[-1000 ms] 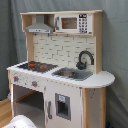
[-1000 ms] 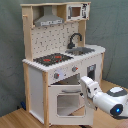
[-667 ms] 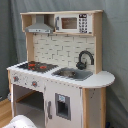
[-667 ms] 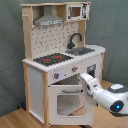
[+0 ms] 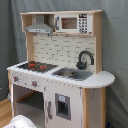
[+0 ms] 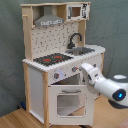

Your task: Play with the kitchen

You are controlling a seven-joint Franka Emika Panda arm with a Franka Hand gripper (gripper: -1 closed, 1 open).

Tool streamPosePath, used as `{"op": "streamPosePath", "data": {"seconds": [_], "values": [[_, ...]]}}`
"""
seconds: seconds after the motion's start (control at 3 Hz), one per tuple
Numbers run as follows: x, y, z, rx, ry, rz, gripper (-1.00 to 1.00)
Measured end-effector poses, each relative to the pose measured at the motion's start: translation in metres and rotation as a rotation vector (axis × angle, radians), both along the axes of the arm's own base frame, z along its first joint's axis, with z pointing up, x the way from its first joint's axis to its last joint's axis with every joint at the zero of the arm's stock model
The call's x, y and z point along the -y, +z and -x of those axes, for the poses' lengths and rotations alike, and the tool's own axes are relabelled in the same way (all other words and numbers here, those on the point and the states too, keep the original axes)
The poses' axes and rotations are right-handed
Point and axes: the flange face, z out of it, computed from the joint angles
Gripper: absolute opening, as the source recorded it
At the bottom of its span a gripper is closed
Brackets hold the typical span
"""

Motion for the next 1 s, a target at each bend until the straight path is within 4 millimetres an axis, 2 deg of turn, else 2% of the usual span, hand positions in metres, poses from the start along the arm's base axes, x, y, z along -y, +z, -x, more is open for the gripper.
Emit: {"op": "streamPosePath", "data": {"seconds": [0.67,1.0], "values": [[0.011,0.056,0.012,-0.034,-0.012,0.064,1.0],[0.019,0.075,0.022,-0.06,-0.025,0.104,1.0]]}}
